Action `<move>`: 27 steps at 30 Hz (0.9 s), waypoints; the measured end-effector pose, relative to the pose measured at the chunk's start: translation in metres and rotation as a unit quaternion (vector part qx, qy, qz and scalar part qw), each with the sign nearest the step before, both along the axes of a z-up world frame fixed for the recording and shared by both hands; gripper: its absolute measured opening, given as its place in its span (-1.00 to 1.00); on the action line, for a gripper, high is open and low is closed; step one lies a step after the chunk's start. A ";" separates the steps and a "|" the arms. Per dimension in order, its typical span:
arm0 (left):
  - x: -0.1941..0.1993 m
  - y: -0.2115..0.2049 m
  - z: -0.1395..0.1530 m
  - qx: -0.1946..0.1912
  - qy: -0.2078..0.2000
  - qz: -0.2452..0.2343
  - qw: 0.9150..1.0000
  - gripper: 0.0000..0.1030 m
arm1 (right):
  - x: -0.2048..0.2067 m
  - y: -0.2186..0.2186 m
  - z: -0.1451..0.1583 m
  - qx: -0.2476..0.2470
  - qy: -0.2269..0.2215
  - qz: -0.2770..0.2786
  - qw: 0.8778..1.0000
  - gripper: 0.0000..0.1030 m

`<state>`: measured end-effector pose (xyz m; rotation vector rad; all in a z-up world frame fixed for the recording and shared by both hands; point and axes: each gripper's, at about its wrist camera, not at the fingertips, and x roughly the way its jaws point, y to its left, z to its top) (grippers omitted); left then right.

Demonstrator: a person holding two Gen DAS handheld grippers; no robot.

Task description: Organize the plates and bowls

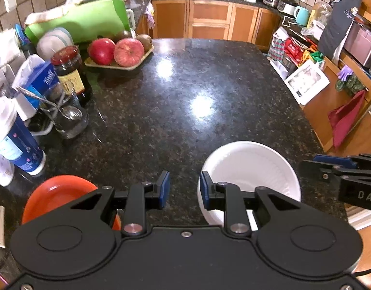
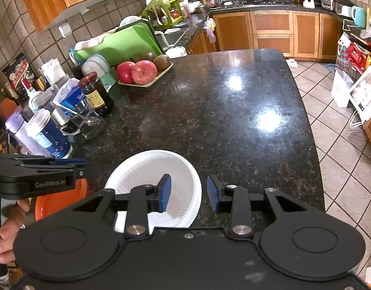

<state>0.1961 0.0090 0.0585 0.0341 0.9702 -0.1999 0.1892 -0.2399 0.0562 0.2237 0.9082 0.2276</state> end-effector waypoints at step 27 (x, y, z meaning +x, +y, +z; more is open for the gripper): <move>0.021 -0.013 -0.027 -0.011 0.080 0.027 0.996 -0.29 | 0.041 -0.002 -0.036 0.025 0.070 0.049 0.996 -0.22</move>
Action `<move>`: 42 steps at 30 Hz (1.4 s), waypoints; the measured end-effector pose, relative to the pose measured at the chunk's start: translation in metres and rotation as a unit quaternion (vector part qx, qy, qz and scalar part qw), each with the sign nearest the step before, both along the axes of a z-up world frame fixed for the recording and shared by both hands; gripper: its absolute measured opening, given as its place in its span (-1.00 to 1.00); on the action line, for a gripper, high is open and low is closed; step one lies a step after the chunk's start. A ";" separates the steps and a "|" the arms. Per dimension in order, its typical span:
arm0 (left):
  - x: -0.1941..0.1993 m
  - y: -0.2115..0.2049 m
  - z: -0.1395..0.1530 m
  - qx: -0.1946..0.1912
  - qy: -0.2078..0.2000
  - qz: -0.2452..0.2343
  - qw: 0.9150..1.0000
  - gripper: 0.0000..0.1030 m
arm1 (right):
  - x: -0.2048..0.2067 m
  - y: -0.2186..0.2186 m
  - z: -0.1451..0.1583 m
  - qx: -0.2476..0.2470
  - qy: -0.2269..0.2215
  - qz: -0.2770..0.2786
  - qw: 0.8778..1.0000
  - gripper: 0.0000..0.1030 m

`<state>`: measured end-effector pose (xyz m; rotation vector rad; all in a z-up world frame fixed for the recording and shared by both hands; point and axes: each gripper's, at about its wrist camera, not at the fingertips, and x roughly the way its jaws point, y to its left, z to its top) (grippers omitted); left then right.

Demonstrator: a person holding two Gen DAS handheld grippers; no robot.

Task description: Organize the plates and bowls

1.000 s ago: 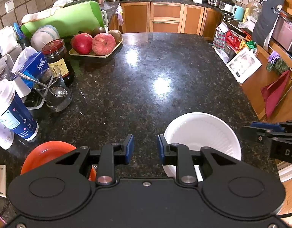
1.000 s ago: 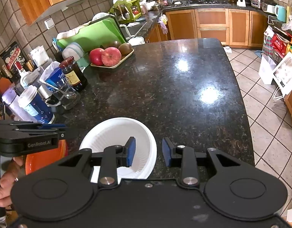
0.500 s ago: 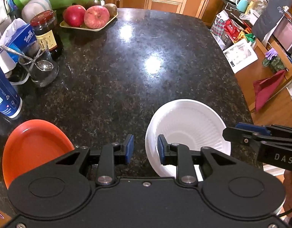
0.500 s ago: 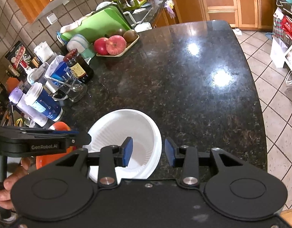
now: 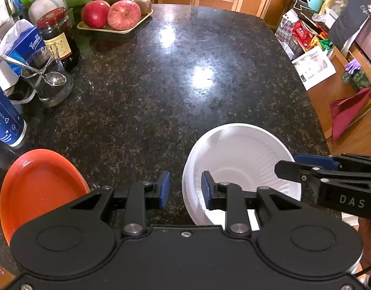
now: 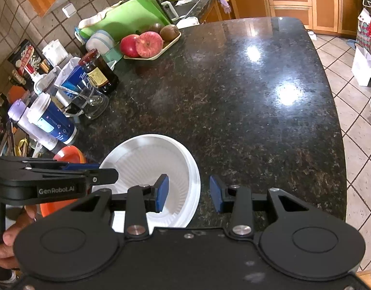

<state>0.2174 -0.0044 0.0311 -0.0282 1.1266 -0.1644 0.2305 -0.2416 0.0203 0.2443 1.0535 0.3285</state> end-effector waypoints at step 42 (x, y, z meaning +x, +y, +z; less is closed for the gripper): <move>-0.008 -0.015 -0.015 0.014 0.021 0.033 0.999 -0.28 | 0.006 0.022 -0.011 -0.017 0.007 0.090 0.996 -0.32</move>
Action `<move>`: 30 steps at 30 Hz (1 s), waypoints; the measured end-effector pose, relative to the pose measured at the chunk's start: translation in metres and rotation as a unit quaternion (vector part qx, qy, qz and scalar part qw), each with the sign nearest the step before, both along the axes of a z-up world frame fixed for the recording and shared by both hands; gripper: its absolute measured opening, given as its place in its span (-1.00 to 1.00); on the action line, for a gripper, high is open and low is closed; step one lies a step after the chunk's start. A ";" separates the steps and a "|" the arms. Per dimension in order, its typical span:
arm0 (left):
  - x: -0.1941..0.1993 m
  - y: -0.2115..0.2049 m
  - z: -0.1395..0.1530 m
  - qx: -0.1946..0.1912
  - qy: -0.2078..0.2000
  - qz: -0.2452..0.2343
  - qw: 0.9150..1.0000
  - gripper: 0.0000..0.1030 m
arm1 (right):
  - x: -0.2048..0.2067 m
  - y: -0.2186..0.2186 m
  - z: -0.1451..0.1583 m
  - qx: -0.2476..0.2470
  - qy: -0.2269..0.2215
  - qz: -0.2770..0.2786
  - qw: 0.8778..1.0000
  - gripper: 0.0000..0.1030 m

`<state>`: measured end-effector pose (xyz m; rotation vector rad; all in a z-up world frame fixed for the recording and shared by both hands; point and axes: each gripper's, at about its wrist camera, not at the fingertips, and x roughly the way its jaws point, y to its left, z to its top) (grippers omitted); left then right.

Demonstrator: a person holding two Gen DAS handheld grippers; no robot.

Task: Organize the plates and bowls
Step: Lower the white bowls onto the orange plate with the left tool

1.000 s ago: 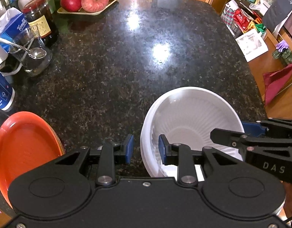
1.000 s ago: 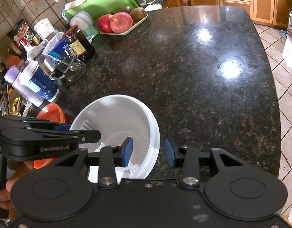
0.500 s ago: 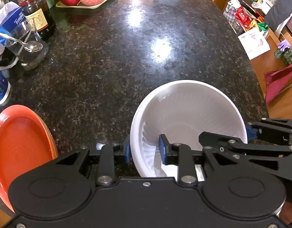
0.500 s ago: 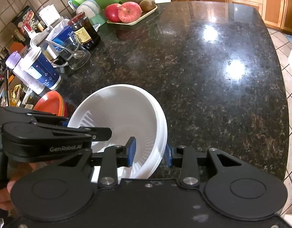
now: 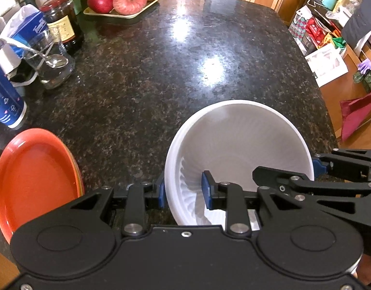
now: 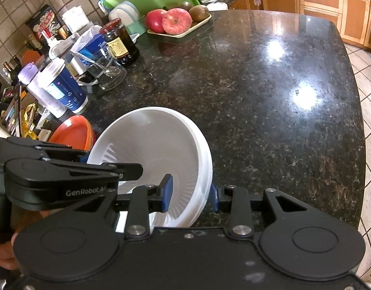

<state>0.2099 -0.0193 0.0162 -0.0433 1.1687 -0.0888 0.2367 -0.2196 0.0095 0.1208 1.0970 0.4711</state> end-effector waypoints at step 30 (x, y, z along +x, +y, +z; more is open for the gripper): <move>-0.050 0.156 0.031 0.022 -0.022 0.084 0.996 -0.26 | -0.015 0.174 0.035 0.008 -0.024 0.093 0.995 -0.31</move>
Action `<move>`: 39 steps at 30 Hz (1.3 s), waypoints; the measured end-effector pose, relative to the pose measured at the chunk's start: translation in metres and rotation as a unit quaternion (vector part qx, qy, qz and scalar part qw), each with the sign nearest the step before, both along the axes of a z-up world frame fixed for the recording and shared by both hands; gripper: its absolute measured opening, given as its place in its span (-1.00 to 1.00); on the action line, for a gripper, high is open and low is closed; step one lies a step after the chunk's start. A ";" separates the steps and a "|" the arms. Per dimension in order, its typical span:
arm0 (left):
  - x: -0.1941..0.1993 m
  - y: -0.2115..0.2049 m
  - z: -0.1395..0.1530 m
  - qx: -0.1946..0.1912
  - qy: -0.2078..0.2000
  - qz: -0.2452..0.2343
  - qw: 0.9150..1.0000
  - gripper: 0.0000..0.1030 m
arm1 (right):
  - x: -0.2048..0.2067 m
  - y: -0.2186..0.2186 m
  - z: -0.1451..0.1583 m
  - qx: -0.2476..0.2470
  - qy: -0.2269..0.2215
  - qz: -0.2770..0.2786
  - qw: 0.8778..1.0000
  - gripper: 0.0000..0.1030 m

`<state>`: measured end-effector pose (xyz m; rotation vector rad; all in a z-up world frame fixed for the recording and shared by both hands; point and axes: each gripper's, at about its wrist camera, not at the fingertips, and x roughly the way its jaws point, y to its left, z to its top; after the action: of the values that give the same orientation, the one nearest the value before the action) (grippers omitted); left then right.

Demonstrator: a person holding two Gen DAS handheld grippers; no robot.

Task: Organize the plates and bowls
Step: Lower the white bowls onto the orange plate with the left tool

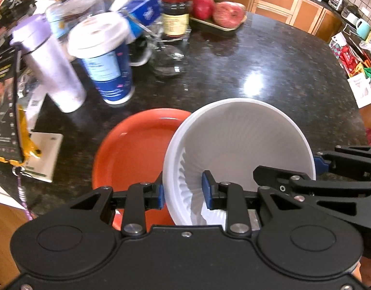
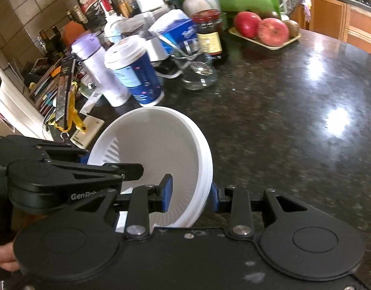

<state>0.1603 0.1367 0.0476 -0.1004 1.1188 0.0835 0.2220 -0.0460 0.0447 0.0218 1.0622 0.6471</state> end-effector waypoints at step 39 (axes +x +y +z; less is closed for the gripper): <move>0.016 0.071 -0.034 -0.036 0.019 -0.075 0.996 -0.26 | 0.003 0.075 -0.026 -0.038 0.024 -0.072 0.996 -0.30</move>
<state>0.1766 0.2077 0.0135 -0.0779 1.1648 -0.0895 0.2254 0.0286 0.0188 0.0476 1.1196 0.4773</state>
